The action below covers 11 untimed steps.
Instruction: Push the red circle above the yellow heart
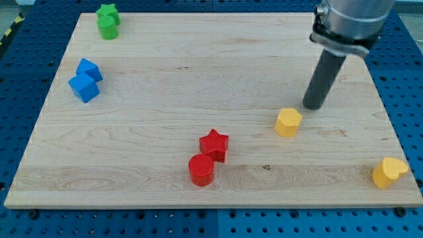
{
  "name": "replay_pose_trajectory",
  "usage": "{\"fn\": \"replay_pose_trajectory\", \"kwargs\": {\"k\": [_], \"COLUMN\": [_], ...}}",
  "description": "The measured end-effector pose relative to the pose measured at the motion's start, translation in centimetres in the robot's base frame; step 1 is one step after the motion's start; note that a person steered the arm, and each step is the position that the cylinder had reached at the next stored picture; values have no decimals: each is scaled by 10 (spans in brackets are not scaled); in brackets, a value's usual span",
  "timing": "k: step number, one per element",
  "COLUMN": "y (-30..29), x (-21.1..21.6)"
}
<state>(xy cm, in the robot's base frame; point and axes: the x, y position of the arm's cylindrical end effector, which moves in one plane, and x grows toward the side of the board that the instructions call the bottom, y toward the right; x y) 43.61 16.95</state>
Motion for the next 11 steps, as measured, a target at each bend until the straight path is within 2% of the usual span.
{"fn": "replay_pose_trajectory", "kwargs": {"k": [1, 3, 4, 5, 6, 7, 10, 11], "y": [-58, -215, -264, -281, -285, -269, -163, -153], "x": [-19, -17, 8, 64, 129, 158, 168, 168]}}
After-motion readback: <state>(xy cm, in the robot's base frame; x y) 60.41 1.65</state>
